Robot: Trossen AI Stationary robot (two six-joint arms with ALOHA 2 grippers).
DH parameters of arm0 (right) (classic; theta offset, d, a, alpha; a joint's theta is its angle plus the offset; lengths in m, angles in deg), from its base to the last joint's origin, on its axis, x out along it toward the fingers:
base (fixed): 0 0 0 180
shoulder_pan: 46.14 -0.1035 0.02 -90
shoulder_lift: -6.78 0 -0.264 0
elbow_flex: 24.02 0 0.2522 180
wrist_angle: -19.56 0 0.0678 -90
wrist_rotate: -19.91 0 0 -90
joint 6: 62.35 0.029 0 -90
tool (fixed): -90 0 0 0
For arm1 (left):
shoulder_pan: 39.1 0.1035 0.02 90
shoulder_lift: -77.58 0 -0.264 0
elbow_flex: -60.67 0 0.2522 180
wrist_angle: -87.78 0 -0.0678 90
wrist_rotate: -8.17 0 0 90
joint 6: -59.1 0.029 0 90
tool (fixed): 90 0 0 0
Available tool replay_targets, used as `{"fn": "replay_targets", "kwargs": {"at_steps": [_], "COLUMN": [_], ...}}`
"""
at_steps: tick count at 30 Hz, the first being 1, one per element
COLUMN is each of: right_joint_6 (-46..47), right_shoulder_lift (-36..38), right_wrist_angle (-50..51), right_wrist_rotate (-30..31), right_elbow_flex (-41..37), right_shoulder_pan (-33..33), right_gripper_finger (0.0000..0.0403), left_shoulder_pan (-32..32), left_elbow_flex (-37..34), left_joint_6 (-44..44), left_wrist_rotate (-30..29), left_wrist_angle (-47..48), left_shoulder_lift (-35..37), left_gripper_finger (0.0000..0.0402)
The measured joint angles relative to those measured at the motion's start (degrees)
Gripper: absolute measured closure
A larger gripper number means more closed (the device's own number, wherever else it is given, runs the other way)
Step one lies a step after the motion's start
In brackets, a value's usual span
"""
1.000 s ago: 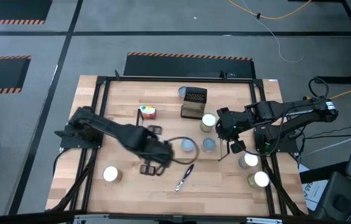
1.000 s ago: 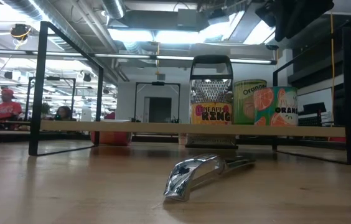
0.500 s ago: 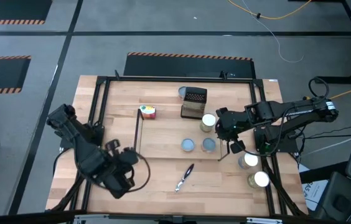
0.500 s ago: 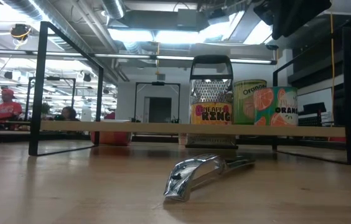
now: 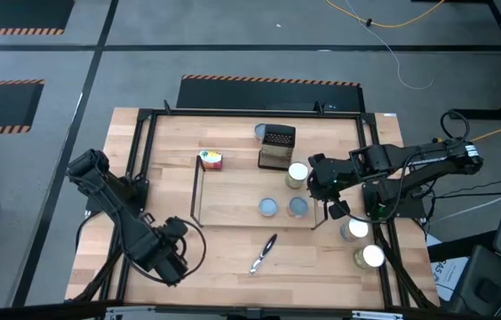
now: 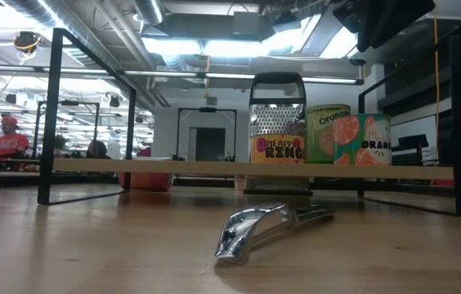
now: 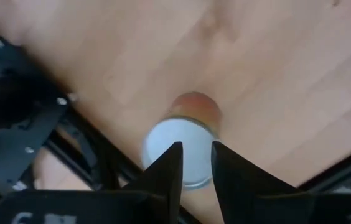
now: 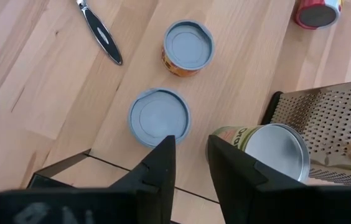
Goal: Pick and place cans onto a shelf
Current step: Put the canned pineapple on the shelf
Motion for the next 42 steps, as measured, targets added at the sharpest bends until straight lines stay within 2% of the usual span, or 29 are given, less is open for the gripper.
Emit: {"fn": "replay_targets", "kwargs": {"at_steps": [6,13,20,31,34,40,42], "right_joint_6": [0.0,0.0,0.0,0.0,0.0,0.0,0.0], "right_shoulder_lift": [0.0,0.0,0.0,0.0,0.0,0.0,0.0], "right_wrist_angle": [-0.1,-0.1,-0.1,-0.1,-0.4,-0.6,-0.6], "right_wrist_rotate": [0.0,0.0,0.0,0.0,0.0,0.0,0.0], "right_elbow_flex": [0.0,0.0,0.0,0.0,0.0,0.0,0.0], "right_shoulder_pan": [0.0,0.0,0.0,0.0,0.0,0.0,0.0], "right_gripper_finger": [0.0304,0.0304,0.0304,0.0304,0.0304,0.0304,0.0304], "left_shoulder_pan": [-1.4,-3.3,-5.1,-5.6,-5.6,-5.6,-5.6], "left_elbow_flex": [-2.4,-4.4,-7.9,-11.6,-11.6,-11.7,-11.7], "left_joint_6": [2.3,0.8,0.8,-0.3,0.0,1.1,1.1], "left_wrist_rotate": [2.0,2.3,3.2,3.2,3.1,3.0,3.0], "left_wrist_angle": [-6.5,-8.0,-14.2,-14.5,-14.5,-14.5,-14.5], "left_shoulder_lift": [0.0,0.0,0.0,0.0,0.0,0.0,0.0], "left_gripper_finger": [0.0324,0.0324,0.0324,0.0324,0.0335,0.0392,0.0396]}}
